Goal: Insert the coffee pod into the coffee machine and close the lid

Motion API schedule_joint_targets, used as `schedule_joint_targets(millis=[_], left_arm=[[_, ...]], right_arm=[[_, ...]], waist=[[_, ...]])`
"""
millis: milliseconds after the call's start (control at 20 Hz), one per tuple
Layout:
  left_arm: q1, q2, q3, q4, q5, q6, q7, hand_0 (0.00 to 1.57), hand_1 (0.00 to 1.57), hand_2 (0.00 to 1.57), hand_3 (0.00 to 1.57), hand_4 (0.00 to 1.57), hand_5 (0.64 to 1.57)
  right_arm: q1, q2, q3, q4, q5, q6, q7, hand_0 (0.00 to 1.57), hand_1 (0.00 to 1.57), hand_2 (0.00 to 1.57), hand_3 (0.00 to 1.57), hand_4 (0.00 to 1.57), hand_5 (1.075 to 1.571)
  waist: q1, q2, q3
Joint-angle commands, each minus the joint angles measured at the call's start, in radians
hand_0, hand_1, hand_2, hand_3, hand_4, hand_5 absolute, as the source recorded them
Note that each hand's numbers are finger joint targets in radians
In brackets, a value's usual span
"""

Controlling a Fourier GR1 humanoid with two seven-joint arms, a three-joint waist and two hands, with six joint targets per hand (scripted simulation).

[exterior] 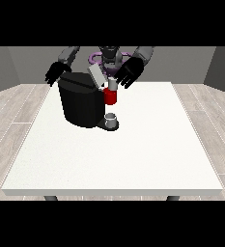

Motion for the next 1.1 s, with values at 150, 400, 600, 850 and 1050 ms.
schedule_joint_targets(millis=[150,400,600,850,1050], left_arm=[[-0.025,-0.009,0.000,0.002,0.000,-0.047,0.025,1.32,1.32,1.33,1.23,0.51,1.571],[-0.051,0.014,-0.007,0.007,-0.023,-0.048,-0.003,1.21,1.21,1.26,1.19,0.50,1.571],[-0.048,-0.008,0.003,0.010,-0.017,-0.035,-0.001,1.19,1.19,1.26,1.20,0.49,1.571],[-0.006,-0.038,-0.011,0.011,-0.036,-0.001,-0.031,1.19,1.19,1.27,1.20,0.51,1.571],[-0.033,0.006,0.006,0.038,-0.040,-0.023,-0.016,1.19,1.19,1.25,1.18,0.49,1.571]], right_arm=[[0.002,-0.046,-0.062,0.025,-0.053,0.045,-0.014,0.00,0.00,0.00,0.00,0.53,1.571],[0.012,0.028,-0.018,0.006,-0.022,-0.016,-0.041,0.00,0.00,0.00,0.00,0.52,1.571],[0.026,0.003,-0.024,-0.001,-0.031,0.012,-0.041,0.00,0.00,0.00,0.00,0.54,1.571],[0.018,0.017,-0.020,-0.006,-0.005,-0.036,-0.047,0.00,0.00,0.00,0.00,0.46,1.571],[0.021,0.025,0.009,-0.045,0.006,-0.040,-0.008,0.00,0.00,0.00,0.00,0.45,1.571]], waist=[[0.010,0.002,0.0004],[0.007,0.036,0.0002],[-0.002,0.025,0.0002],[0.032,0.040,0.0002],[0.005,0.033,-0.0002]])
